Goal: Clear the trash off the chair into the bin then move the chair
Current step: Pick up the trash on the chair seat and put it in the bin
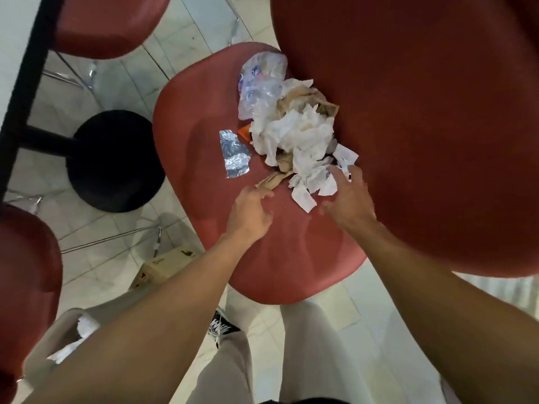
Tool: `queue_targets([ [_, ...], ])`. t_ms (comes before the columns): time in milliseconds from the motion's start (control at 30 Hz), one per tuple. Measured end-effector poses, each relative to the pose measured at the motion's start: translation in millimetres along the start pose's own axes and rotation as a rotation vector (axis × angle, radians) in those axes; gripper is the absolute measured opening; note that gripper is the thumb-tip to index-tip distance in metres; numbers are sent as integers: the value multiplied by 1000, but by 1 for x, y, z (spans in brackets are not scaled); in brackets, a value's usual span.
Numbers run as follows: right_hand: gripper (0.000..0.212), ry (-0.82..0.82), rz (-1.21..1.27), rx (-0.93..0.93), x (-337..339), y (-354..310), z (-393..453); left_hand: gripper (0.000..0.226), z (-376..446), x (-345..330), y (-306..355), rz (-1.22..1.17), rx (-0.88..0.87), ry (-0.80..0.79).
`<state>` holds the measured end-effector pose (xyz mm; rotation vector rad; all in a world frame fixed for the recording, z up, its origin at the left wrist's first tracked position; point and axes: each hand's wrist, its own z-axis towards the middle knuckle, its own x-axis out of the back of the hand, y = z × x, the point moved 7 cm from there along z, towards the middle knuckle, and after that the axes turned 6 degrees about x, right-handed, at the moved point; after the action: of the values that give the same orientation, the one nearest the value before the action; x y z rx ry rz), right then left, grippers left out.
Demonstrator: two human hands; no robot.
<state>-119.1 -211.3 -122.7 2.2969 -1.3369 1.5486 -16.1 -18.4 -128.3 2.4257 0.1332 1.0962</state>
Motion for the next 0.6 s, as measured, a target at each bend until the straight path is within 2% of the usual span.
queue_targets([
  [167,76,-14,-164,77,-12,19,48,54,49,-22,14,63,-60,-15],
  [267,67,-39,-153,66,-21,29,58,61,68,-31,15,95,-86,-42],
  [367,57,-37,-61,64,-32,41,64,59,82,-44,11,117,-72,-66],
  [433,46,-44,6,43,-36,47,65,54,86,-52,8,165,-66,-84],
  [533,34,13,23,-2,-33,48,62,26,83,-54,10,232,-76,-95],
  [600,28,76,43,-44,-27,46,56,16,79,-52,6,247,-13,-108],
])
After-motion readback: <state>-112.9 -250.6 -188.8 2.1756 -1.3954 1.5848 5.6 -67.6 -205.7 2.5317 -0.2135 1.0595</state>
